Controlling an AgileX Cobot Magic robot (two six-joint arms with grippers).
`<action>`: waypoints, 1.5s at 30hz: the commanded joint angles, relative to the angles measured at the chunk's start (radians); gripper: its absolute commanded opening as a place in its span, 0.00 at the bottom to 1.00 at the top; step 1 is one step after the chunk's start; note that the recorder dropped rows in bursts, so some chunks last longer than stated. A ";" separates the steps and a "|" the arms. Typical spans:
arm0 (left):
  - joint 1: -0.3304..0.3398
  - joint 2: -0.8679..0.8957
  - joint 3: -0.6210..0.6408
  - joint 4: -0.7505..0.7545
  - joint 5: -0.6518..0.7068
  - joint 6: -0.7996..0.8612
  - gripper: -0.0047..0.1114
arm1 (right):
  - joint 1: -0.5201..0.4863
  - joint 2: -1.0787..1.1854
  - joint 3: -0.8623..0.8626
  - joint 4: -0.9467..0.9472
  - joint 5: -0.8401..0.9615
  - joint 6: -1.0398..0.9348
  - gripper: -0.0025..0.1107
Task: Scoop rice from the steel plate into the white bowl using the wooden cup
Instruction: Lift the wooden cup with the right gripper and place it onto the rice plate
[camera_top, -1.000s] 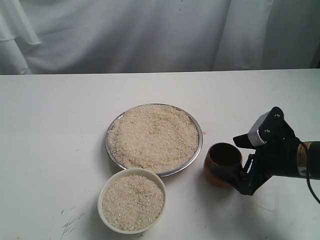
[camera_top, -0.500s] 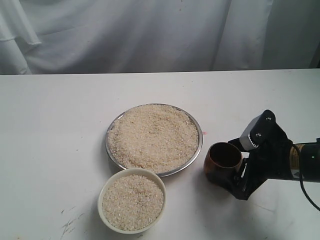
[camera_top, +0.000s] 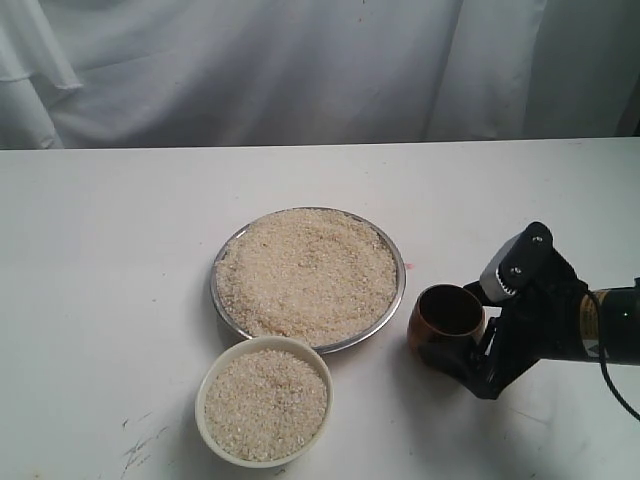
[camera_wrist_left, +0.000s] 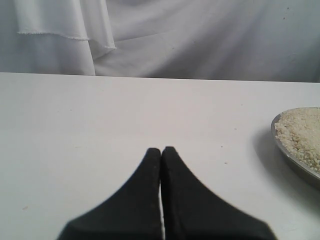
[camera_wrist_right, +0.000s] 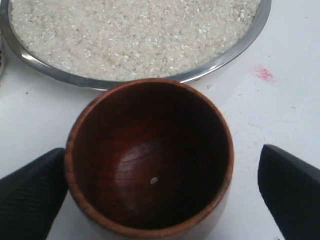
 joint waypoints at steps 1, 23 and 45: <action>-0.002 -0.005 0.005 -0.001 -0.006 -0.003 0.04 | 0.006 0.001 -0.005 0.010 -0.001 0.015 0.84; -0.002 -0.005 0.005 -0.001 -0.006 -0.003 0.04 | 0.023 0.047 -0.032 0.103 0.036 0.069 0.34; -0.002 -0.005 0.005 -0.001 -0.006 -0.003 0.04 | 0.142 -0.073 -0.195 0.005 0.099 0.322 0.02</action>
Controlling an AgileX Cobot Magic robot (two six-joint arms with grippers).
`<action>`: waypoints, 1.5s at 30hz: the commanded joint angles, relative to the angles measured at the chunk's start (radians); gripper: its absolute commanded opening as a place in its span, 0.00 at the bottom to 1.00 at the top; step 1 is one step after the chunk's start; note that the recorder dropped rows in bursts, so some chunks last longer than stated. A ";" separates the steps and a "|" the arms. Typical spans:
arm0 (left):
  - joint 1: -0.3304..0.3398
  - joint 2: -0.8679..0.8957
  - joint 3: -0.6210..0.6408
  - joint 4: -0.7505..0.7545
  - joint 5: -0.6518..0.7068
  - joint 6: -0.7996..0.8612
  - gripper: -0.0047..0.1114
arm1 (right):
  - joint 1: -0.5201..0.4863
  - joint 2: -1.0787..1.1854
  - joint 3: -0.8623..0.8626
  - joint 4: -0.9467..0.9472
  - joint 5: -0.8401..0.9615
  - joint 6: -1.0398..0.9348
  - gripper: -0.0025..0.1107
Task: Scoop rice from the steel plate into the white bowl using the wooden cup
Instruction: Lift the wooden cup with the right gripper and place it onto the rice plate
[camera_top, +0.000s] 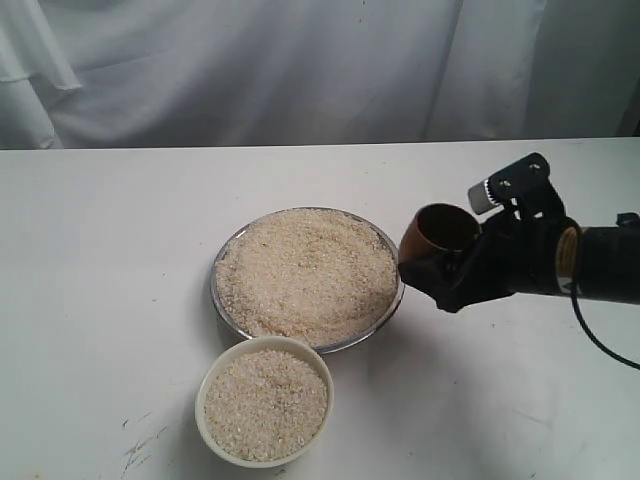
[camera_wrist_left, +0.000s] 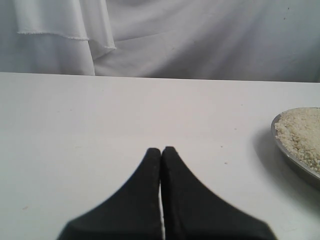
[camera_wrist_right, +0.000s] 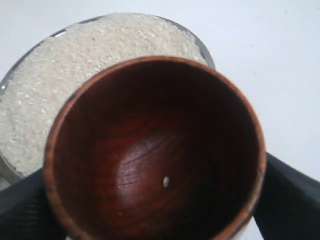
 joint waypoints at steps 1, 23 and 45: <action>-0.002 -0.005 0.005 -0.001 -0.006 -0.003 0.04 | 0.081 -0.012 -0.062 -0.028 0.058 0.012 0.02; -0.002 -0.005 0.005 -0.001 -0.006 -0.003 0.04 | 0.249 0.136 -0.254 -0.026 0.342 0.012 0.02; -0.002 -0.005 0.005 -0.001 -0.006 -0.003 0.04 | 0.249 0.183 -0.254 -0.023 0.198 0.012 0.53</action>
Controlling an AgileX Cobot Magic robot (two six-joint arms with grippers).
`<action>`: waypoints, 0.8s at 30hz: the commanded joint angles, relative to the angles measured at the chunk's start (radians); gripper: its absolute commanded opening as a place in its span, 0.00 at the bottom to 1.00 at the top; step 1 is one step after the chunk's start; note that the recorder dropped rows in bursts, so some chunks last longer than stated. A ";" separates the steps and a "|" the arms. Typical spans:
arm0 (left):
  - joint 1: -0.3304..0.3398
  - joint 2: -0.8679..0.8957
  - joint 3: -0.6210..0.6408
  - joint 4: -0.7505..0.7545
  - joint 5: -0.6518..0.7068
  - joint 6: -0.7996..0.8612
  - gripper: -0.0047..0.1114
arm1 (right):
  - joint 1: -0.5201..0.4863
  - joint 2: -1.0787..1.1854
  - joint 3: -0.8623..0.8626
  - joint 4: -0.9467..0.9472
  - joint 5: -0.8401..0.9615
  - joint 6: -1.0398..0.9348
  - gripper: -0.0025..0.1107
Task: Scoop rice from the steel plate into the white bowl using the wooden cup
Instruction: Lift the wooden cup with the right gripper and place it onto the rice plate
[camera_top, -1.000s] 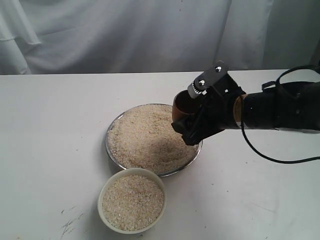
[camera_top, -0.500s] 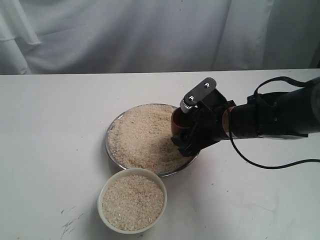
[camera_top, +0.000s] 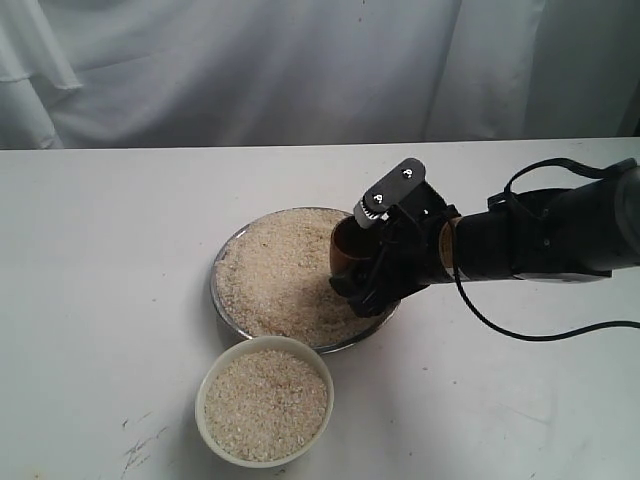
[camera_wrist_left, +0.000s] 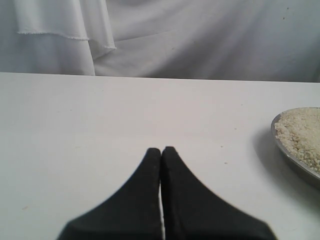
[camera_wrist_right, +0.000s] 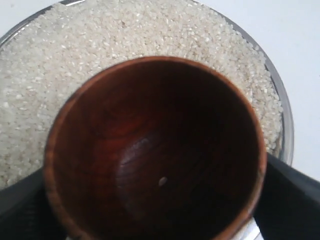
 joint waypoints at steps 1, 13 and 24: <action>-0.002 -0.005 0.005 -0.001 -0.006 -0.003 0.04 | 0.001 0.009 -0.009 0.013 -0.073 0.004 0.59; -0.002 -0.005 0.005 -0.001 -0.006 -0.003 0.04 | 0.001 0.011 -0.009 0.089 -0.050 0.004 0.71; -0.002 -0.005 0.005 -0.001 -0.006 -0.003 0.04 | 0.001 -0.067 -0.038 0.092 -0.051 0.021 0.71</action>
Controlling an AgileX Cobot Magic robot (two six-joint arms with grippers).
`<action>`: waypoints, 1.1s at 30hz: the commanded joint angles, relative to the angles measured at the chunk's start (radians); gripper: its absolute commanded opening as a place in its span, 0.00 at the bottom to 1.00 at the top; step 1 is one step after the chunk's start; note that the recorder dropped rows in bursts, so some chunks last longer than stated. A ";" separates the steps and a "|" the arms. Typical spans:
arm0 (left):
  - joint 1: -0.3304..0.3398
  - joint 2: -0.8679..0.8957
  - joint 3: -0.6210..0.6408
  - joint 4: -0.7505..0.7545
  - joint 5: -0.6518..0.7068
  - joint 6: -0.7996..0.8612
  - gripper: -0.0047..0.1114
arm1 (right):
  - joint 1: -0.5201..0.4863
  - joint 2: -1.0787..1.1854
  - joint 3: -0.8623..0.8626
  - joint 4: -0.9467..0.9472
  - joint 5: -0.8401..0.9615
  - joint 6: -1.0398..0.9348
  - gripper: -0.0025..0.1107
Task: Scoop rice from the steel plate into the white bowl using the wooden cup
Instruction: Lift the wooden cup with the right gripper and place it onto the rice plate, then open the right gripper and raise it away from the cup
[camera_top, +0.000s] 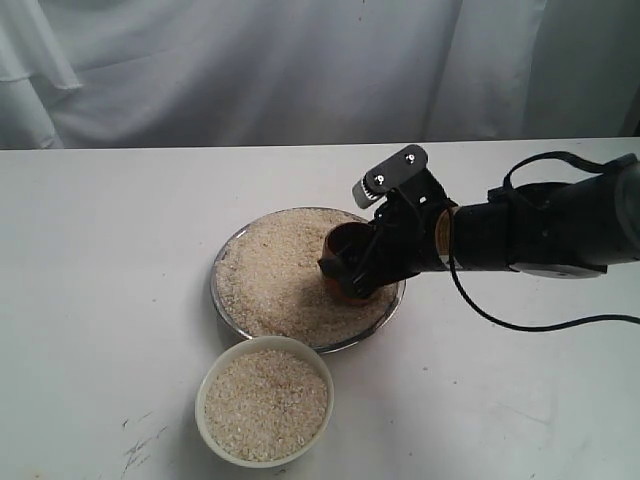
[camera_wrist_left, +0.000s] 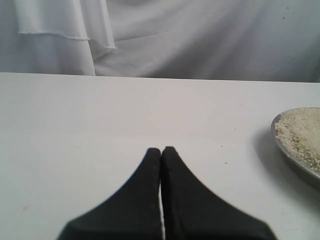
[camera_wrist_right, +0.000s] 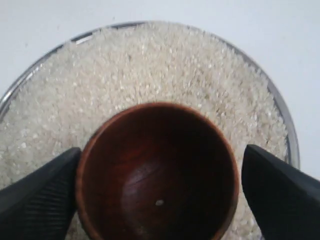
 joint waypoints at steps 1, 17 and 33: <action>-0.002 -0.005 0.005 -0.001 -0.006 -0.003 0.04 | 0.001 -0.078 -0.021 0.007 -0.004 0.018 0.71; -0.002 -0.005 0.005 -0.001 -0.006 -0.003 0.04 | 0.001 -0.329 -0.002 0.043 0.581 0.245 0.03; -0.002 -0.005 0.005 -0.001 -0.006 -0.003 0.04 | 0.001 -0.339 0.094 0.047 0.362 0.087 0.02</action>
